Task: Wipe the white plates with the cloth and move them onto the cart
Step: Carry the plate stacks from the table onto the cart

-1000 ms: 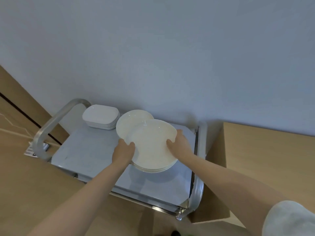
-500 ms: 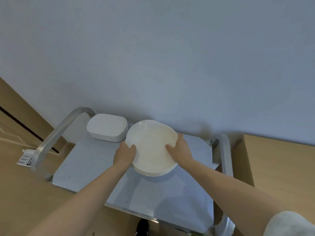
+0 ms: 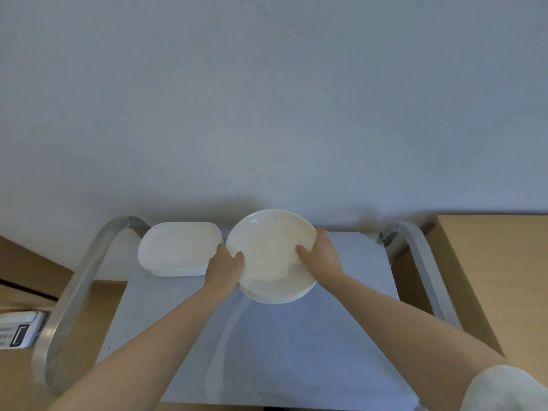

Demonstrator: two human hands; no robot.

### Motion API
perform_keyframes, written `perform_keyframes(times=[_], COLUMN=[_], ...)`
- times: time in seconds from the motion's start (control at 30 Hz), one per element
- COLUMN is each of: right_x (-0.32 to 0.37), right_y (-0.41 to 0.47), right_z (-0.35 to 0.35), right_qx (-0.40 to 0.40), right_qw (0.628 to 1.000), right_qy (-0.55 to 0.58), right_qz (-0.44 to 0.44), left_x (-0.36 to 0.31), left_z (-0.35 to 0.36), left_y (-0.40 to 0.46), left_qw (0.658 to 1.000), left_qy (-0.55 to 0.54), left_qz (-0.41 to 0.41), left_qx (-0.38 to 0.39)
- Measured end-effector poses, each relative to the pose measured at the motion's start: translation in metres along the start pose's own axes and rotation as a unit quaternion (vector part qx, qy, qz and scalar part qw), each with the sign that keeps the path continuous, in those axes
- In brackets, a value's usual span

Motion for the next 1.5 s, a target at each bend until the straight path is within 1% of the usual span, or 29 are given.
perform_keyframes(times=[0.27, 0.33, 0.5, 0.67, 0.93, 1.1, 1.2, 1.37, 1.5], right_x=[-0.003, -0.003, -0.004, -0.004, -0.001, 0.003, 0.007, 0.008, 0.01], right_y=[0.009, 0.01, 0.01, 0.011, 0.011, 0.008, 0.007, 0.003, 0.002], right_z=[-0.002, -0.001, 0.006, 0.015, 0.02, 0.019, 0.019, 0.021, 0.019], right_qx=[-0.015, -0.014, -0.002, 0.011, -0.004, -0.023, -0.019, 0.004, 0.013], right_qw=[0.999, 0.999, 0.998, 0.999, 0.997, 0.996, 0.995, 0.99, 0.985], right_qy=[-0.028, -0.03, -0.041, -0.025, -0.012, 0.015, 0.021, -0.044, -0.085], right_qz=[0.015, 0.019, 0.036, 0.044, 0.072, 0.086, 0.1, 0.132, 0.151], left_x=[-0.013, -0.012, -0.008, -0.005, -0.007, -0.006, -0.004, 0.006, 0.006], left_z=[0.013, 0.015, 0.017, 0.015, 0.017, 0.019, 0.017, 0.02, 0.019], left_y=[0.023, 0.028, 0.038, 0.046, 0.054, 0.058, 0.061, 0.059, 0.058], left_qw=[0.999, 0.998, 0.998, 0.998, 0.996, 0.994, 0.992, 0.99, 0.988], left_qy=[0.02, 0.023, 0.034, 0.044, 0.073, 0.097, 0.113, 0.123, 0.146], left_qz=[0.032, 0.029, 0.024, 0.028, 0.019, -0.01, -0.016, -0.026, -0.018], left_qx=[0.036, 0.041, 0.037, 0.033, 0.051, 0.057, 0.061, 0.069, 0.047])
Point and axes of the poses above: each hand's wrist, its own y-axis towards the middle knuckle, its own z-axis out of the palm, x = y × z, the point moved 7 cm from there along y, towards the middle knuckle, and after that the axes turned 13 degrees about -z, right-handed, at the moved point
